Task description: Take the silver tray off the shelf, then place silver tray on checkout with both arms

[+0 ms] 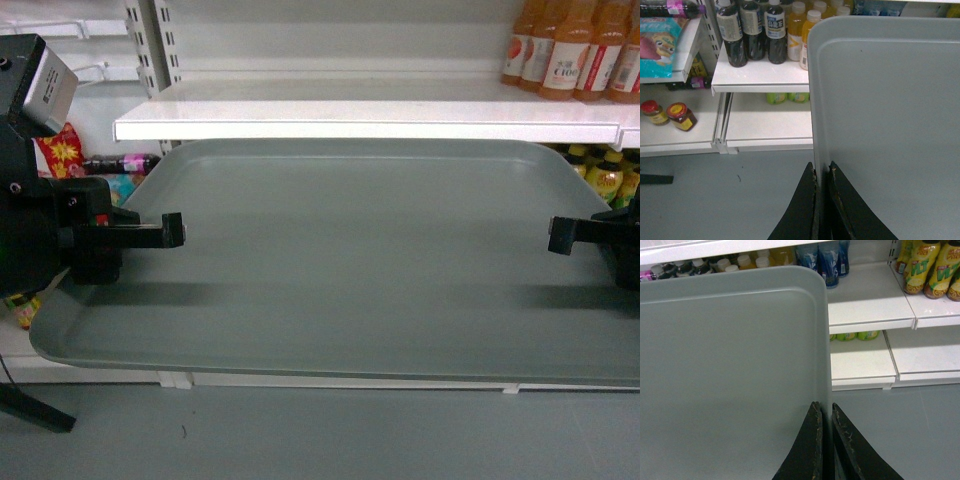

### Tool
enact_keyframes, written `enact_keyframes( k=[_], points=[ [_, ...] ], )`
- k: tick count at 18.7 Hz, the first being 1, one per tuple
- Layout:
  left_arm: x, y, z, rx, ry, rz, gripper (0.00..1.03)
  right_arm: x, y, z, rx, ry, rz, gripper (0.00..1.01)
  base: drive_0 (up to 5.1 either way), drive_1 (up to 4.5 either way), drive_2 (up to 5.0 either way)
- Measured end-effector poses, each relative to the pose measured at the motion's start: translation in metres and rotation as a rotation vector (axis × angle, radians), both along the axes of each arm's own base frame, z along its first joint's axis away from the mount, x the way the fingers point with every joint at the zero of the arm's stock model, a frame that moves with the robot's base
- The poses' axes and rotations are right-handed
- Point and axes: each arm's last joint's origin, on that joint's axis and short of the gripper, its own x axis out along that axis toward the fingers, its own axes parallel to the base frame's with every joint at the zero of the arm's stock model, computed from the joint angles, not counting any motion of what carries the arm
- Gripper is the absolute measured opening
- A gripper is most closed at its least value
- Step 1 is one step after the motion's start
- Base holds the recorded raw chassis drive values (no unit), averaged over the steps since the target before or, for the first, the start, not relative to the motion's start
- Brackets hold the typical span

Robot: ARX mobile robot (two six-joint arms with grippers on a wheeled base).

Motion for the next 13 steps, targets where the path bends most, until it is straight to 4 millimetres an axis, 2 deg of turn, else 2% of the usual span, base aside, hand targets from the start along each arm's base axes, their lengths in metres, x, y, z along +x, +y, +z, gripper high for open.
enact_keyframes(
  k=[13],
  points=[
    [-0.0002,-0.0005,0.0004,-0.002,-0.006,-0.002,0.04,-0.0005,-0.0004,0.0011,0.001,-0.005,-0.002,0.03,0.1,-4.1,4.3]
  ],
)
